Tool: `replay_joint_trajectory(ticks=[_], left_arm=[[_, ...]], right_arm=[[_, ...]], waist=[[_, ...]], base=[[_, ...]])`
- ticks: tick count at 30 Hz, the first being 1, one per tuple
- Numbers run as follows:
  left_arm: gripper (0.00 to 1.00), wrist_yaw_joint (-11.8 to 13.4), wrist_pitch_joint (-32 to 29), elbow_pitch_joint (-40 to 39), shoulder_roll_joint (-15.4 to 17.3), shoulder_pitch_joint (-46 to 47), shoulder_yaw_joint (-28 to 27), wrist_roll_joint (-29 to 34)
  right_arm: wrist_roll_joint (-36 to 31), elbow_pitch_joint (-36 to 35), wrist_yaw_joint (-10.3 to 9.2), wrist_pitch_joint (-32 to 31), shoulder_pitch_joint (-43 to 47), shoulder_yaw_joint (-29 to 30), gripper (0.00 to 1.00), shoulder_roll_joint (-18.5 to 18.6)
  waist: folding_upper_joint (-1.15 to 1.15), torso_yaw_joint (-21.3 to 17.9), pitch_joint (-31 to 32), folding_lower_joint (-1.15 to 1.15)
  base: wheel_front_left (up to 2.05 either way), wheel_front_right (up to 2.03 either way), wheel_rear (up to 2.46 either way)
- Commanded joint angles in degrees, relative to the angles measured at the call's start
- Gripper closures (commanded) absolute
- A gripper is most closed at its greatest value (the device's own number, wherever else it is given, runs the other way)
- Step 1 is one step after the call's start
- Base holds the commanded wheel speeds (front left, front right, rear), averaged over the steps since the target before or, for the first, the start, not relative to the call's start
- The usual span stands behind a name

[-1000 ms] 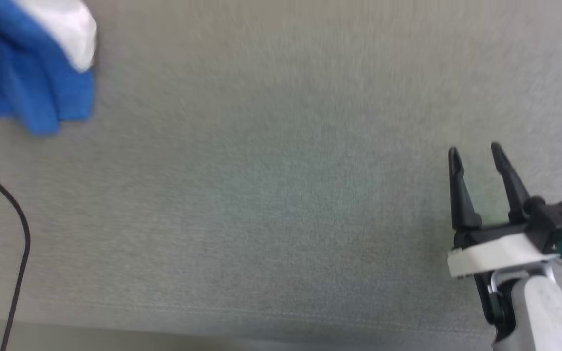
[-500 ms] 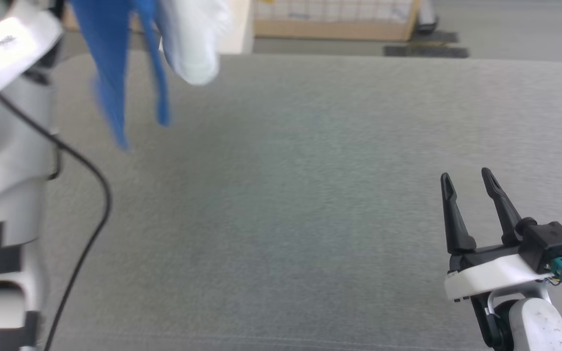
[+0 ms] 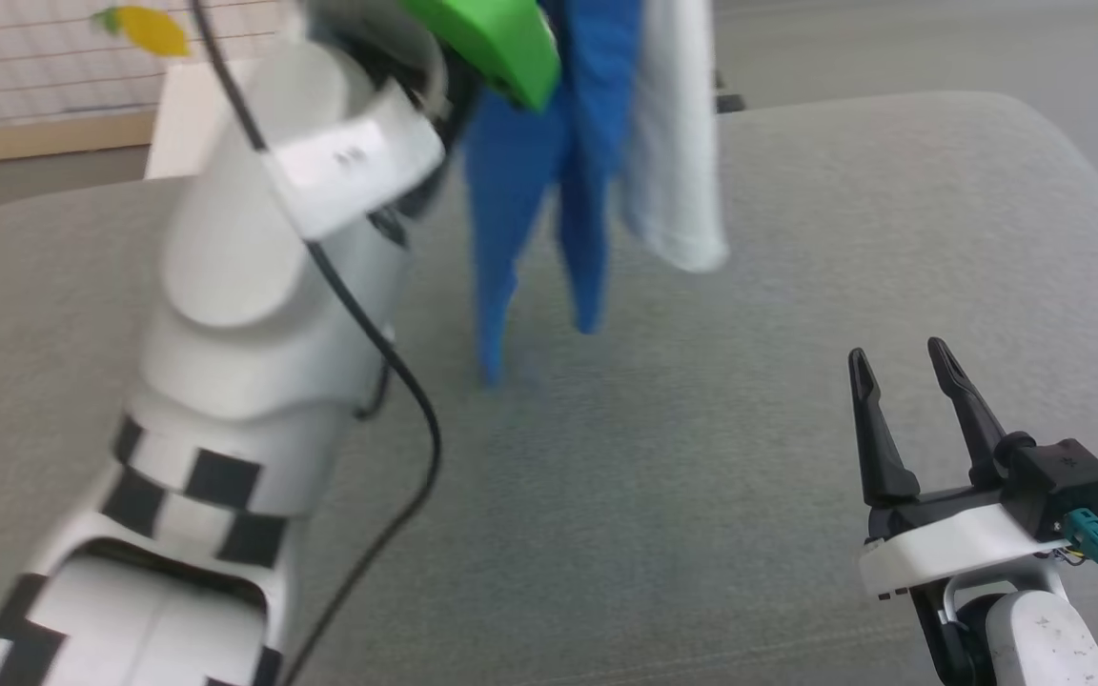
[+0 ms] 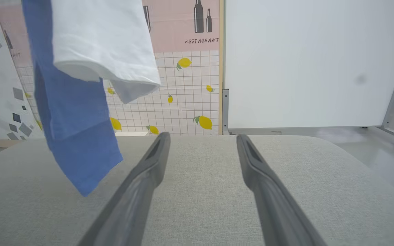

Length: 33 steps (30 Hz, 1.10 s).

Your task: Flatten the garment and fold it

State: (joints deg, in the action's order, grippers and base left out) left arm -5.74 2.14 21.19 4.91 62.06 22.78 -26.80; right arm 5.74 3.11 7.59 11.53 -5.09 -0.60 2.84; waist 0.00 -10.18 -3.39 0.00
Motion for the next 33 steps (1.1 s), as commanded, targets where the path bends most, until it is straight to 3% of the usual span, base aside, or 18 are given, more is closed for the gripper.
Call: replay_joint_trajectory(ticks=[1, 8, 18, 19, 20, 21, 24, 28, 33], left_arm=[[1.0, 0.03, 0.81, 0.93, -0.54, -2.14, 0.61, -0.86], [1.0, 1.96, -1.25, 10.02, -1.86, -12.18, 7.1, -4.2], [1.0, 0.97, -18.47, 26.88, -2.0, -21.65, 17.46, -6.05], [0.7, 0.91, -19.99, 27.81, -2.0, -22.07, 17.53, -6.85], [0.46, 0.91, -20.83, 28.16, -2.01, -22.35, 17.61, -7.44], [0.0, 0.77, -21.19, 28.14, -2.01, -22.53, 17.8, -7.95], [0.0, 0.98, -17.75, 26.54, -2.01, -22.65, 16.56, -9.23], [0.0, 1.06, -5.24, 21.34, -1.09, -22.84, 13.38, -9.36], [0.0, 2.38, 10.39, 14.39, 2.4, -24.95, 9.6, -7.35]], right_arm=[[0.59, -0.33, -0.1, -0.19, 0.48, -0.13, 0.0, 0.04], [1.38, -0.36, -0.1, 0.2, 0.41, -0.57, 0.0, 0.04], [2.47, 0.3, -0.1, 1.36, -0.51, -0.52, 0.0, 0.04], [2.49, 0.44, -0.1, 1.48, -0.61, -0.35, 0.0, 0.04], [2.48, 0.58, -0.1, 1.56, -0.66, -0.18, 0.0, 0.04], [2.45, 0.77, -0.1, 1.63, -0.72, -0.04, 0.0, 0.04], [2.34, 1.14, -0.1, 1.77, -0.86, 0.1, 0.0, 0.04], [1.71, 1.16, -0.1, 1.76, -0.86, 0.68, 0.0, 0.04], [0.36, 0.58, -0.1, 0.94, -0.55, 1.73, 0.0, 0.04]], waist=[[0.0, -3.17, -0.67, 0.0], [0.0, -6.42, -2.7, 0.0], [0.0, -7.66, -5.94, 0.0], [0.0, -7.47, -6.05, 0.0], [0.0, -7.24, -6.08, 0.0], [0.0, -6.95, -6.04, 0.0], [0.0, -5.99, -5.66, 0.0], [0.0, -4.14, -4.64, 0.0], [0.0, -1.23, -2.89, 0.0]], base=[[0.0, 0.0, 0.0], [0.0, 0.0, 0.0], [0.0, 0.0, 0.0], [0.0, 0.0, 0.0], [0.0, 0.0, 0.0], [0.0, 0.0, 0.0], [0.0, 0.0, 0.0], [0.0, 0.0, 0.0], [0.0, 0.0, 0.0]])
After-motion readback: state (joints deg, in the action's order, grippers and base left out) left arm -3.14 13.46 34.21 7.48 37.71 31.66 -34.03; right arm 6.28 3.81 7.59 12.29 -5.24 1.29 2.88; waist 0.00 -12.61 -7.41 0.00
